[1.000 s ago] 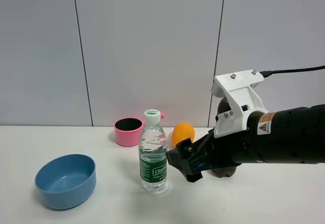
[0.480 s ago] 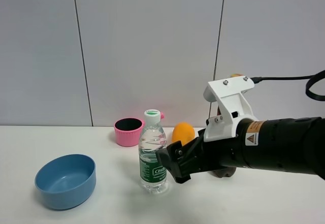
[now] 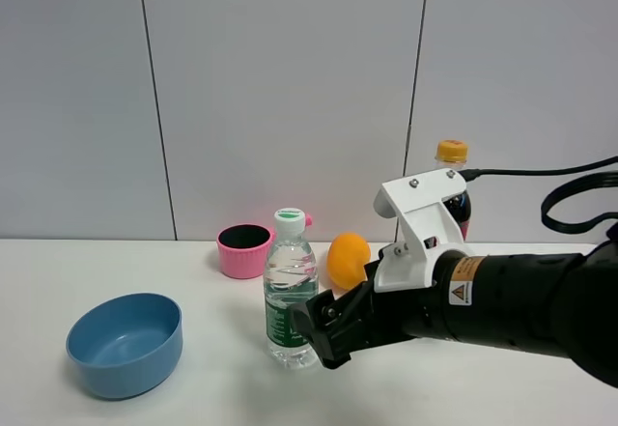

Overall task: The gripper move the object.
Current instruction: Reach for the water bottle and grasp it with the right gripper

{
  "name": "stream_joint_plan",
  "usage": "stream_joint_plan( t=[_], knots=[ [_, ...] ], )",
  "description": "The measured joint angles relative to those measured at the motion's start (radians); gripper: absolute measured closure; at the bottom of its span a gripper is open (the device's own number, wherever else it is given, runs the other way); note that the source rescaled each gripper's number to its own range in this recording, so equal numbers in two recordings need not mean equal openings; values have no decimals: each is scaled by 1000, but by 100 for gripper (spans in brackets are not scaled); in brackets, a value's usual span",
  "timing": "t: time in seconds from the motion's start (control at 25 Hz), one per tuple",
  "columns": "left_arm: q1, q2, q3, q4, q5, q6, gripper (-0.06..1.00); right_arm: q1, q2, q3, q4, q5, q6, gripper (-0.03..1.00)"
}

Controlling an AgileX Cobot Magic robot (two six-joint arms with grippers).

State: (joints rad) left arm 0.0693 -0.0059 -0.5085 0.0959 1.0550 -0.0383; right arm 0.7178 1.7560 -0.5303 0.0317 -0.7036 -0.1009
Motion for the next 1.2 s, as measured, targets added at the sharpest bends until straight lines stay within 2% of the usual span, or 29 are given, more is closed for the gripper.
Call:
stream_joint_plan(
  t=[0.36,1.2],
  knots=[
    [0,0,0,0,0,0,-6,0,34,-4,-3,-74,13,-3],
    [0,0,0,1,0,0,-6,0,131,-124,-116,-53,53,-3]
  ],
)
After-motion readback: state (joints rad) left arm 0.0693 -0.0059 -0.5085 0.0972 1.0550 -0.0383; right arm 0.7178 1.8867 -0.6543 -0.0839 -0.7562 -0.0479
